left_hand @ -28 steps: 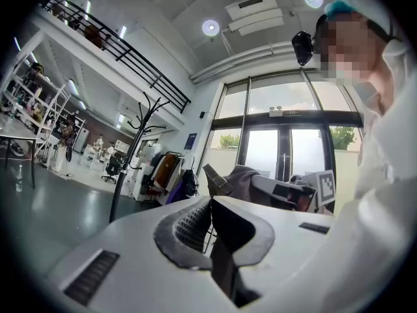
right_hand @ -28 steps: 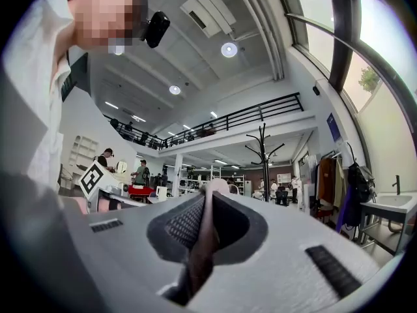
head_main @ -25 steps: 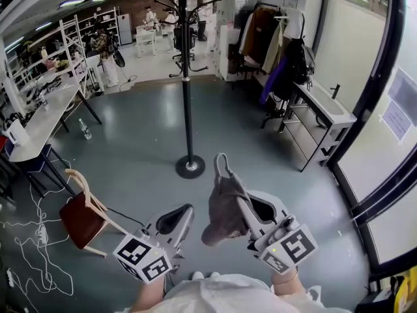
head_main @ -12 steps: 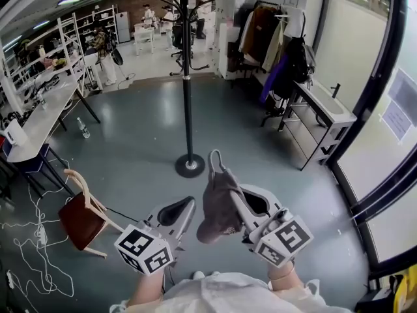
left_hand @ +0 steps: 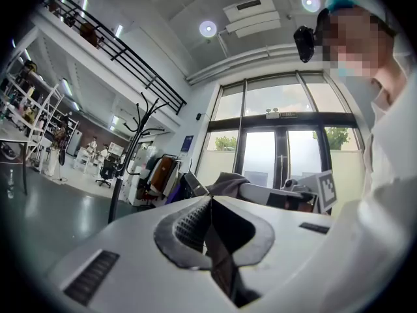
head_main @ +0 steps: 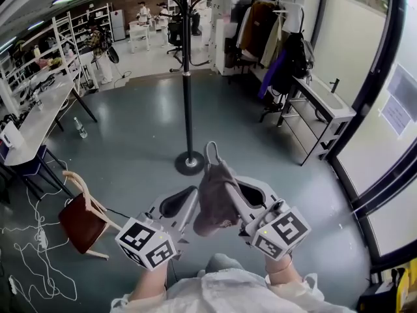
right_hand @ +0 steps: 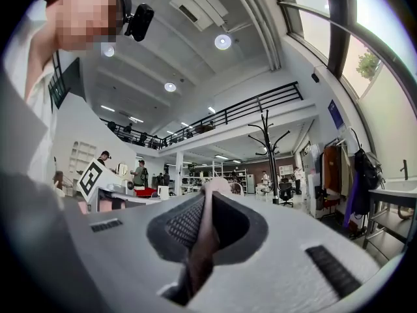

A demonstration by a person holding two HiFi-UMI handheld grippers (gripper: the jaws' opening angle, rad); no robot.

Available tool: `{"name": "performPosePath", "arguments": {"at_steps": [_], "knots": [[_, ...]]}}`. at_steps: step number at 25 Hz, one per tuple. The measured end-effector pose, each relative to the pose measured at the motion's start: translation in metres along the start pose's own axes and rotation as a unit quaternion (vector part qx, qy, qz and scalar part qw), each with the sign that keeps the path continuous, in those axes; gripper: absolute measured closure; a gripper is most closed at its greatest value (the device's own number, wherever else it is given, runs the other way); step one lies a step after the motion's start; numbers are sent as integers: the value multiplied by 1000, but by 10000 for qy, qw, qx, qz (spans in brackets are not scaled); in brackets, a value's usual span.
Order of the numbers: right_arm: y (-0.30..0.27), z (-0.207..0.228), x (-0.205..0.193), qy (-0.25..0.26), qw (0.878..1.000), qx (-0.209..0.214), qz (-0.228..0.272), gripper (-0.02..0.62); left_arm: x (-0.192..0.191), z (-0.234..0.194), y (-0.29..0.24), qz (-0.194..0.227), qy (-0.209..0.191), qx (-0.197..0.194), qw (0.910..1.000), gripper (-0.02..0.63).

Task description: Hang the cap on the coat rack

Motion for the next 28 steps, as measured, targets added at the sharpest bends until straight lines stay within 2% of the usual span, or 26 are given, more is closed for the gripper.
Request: {"name": "performPosePath", "arguments": {"at_steps": [4, 10, 14, 21, 28], "knots": [[-12, 2, -4, 17, 10000, 39, -69, 581, 0, -11, -2, -9, -19, 43, 10000, 589], [-30, 11, -29, -367, 9993, 73, -60, 581, -8, -33, -16, -40, 115, 157, 9998, 589], [-46, 37, -36, -539, 9985, 70, -54, 581, -16, -51, -37, -163, 187, 133, 9996, 589], [-86, 88, -43, -380, 9992, 2, -148, 581, -11, -87, -84, -286, 112, 63, 9995, 589], [-121, 152, -31, -291, 9995, 125, -87, 581, 12, -131, -142, -56, 203, 398, 9990, 589]]}}
Point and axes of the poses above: the fingertips, and each gripper's own axes: y backward along the fingers, z to its right, x out of its top, the point moved 5 cm from there along y, backward along the fingers, and after that the axes turned 11 degrees about x, right-handed, at the moved point
